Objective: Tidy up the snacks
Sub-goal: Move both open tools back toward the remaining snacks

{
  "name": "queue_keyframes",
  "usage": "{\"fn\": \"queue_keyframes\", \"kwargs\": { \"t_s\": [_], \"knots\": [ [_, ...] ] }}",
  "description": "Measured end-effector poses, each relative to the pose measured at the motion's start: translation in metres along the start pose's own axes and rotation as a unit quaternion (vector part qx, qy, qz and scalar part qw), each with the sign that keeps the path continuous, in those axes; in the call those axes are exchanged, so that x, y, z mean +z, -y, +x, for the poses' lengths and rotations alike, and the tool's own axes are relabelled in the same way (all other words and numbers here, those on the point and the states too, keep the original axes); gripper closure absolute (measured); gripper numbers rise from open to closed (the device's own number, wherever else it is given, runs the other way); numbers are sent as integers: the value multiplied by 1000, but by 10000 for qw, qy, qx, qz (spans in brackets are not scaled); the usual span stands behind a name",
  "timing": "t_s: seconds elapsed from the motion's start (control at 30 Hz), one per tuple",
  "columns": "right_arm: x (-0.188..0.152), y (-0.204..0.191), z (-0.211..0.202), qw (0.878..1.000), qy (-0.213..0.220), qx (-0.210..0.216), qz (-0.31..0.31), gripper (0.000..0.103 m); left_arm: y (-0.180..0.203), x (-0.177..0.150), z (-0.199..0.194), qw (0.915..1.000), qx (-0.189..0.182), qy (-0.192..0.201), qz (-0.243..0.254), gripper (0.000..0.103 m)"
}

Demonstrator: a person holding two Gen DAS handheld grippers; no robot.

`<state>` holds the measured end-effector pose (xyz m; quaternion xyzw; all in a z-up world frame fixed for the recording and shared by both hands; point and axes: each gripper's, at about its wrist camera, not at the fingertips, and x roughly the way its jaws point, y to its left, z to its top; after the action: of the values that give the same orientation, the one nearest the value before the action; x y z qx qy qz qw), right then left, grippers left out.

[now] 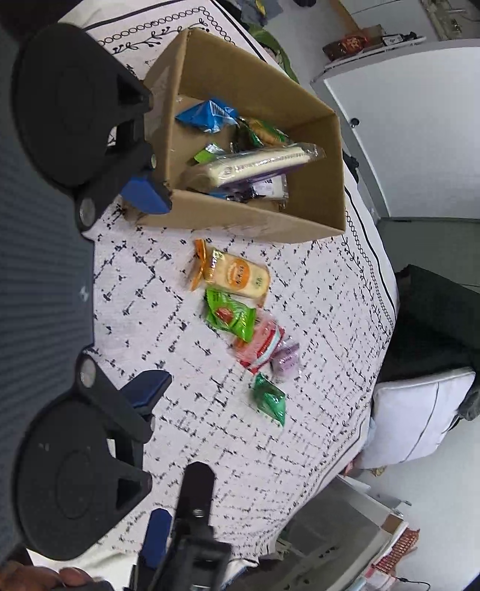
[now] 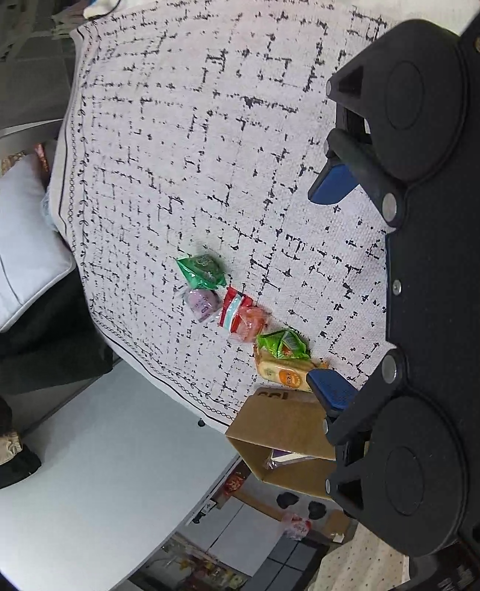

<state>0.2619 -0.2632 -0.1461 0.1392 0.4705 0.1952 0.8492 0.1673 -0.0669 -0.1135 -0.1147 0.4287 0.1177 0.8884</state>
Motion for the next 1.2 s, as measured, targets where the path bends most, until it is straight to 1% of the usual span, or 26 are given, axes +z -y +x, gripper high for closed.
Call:
{"fn": "queue_keyframes", "kwargs": {
  "t_s": [0.1,0.2,0.33,0.43,0.57,0.6,0.67,0.77,0.9,0.97,1.07,1.2],
  "knots": [
    [0,-1,6,10000,-61,43,-4,7,5,-6,5,9999,117,57,108,12],
    [2,0,12,9999,-86,91,-2,7,11,-9,10,9996,154,120,198,12],
    [6,2,22,9997,-139,175,14,8,21,-9,15,9984,313,348,316,12],
    [10,3,31,9996,-162,245,14,13,25,-8,19,9978,391,470,274,12],
    [17,4,43,9993,-145,345,-49,21,28,-2,31,9980,414,423,204,13],
    [18,4,46,9992,-138,354,-78,22,29,-1,34,9979,436,425,197,13],
    [22,4,53,9990,-170,408,-74,28,28,3,39,9974,537,444,185,13],
    [30,6,65,9978,-245,619,78,30,28,11,44,9969,616,478,119,15],
    [38,6,80,9965,-324,763,131,31,29,22,55,9959,754,501,9,16],
    [41,8,87,9953,-396,861,190,34,29,25,62,9954,824,488,-19,17],
    [42,10,95,9930,-500,1028,291,39,31,27,67,9940,911,604,10,21],
    [46,10,104,9915,-546,1132,335,40,38,29,73,9918,1051,723,1,23]
  ]
}}
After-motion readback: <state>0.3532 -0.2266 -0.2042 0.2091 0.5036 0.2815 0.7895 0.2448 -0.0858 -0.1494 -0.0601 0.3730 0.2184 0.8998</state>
